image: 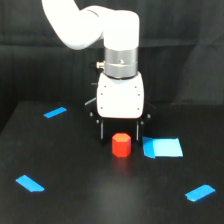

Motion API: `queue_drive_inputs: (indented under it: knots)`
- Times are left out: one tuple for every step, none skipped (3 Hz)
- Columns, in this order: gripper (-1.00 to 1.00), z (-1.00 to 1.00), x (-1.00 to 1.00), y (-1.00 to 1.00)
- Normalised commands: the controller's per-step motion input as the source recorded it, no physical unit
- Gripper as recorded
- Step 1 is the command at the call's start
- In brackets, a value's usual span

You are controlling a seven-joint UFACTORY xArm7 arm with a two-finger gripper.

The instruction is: Pick up the red object from the table

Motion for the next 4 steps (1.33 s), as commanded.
queue_drive_inputs:
  knots:
    - [-0.22,0.01,-0.2,-0.44]
    - [-1.0,0.13,-0.1,-0.24]
    - [-1.0,0.17,-0.31,-0.21]
    - [-0.99,0.08,-0.31,-0.21]
